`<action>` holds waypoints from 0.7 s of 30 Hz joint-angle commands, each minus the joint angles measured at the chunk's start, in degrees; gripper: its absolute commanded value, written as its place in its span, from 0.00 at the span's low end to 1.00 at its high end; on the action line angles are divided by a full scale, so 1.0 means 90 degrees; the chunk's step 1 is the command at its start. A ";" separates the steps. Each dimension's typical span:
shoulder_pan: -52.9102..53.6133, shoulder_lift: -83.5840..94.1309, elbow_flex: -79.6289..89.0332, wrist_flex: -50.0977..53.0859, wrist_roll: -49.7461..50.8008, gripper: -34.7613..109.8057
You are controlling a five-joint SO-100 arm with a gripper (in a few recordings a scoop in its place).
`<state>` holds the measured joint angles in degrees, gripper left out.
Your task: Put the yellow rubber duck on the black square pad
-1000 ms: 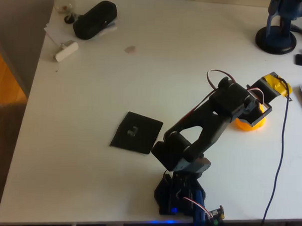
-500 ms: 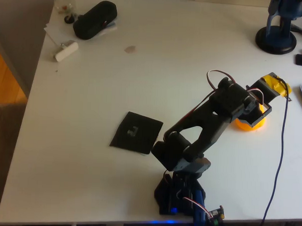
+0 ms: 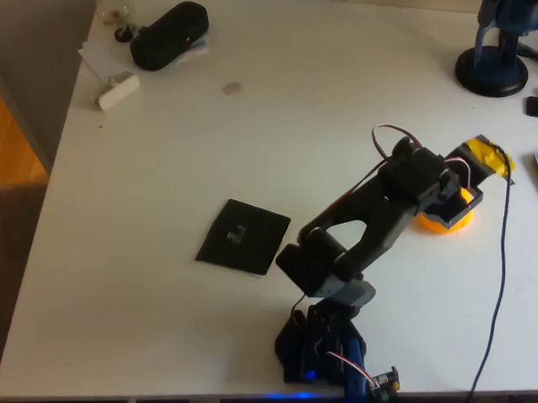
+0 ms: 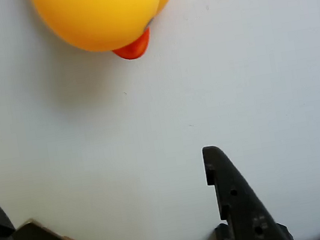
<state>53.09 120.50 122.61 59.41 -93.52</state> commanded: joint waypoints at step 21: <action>0.0146 -0.1875 -0.0742 -0.1621 -0.0059 0.50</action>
<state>53.44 102.92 117.69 44.82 -93.52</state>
